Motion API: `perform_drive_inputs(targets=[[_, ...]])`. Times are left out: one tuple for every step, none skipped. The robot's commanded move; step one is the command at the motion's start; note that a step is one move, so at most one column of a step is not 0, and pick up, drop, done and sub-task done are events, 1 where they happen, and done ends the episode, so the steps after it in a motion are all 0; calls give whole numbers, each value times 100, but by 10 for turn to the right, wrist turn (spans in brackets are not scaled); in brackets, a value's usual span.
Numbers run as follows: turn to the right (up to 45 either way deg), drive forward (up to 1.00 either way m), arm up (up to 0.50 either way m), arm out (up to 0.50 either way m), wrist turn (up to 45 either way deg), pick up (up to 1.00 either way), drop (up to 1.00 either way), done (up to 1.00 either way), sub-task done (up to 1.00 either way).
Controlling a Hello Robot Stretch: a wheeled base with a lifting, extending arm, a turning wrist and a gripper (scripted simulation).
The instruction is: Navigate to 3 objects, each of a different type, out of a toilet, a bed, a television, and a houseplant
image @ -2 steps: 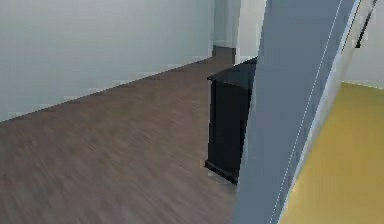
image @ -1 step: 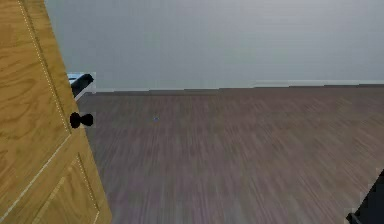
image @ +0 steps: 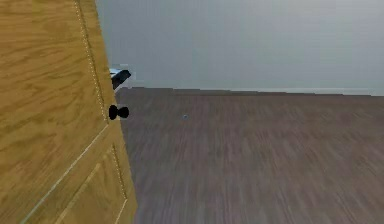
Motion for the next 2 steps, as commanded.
perform_drive_inputs(targets=[[0,100,0,0,0,0,0,0,0],[-120,0,0,0,0,0,0,0,0]])
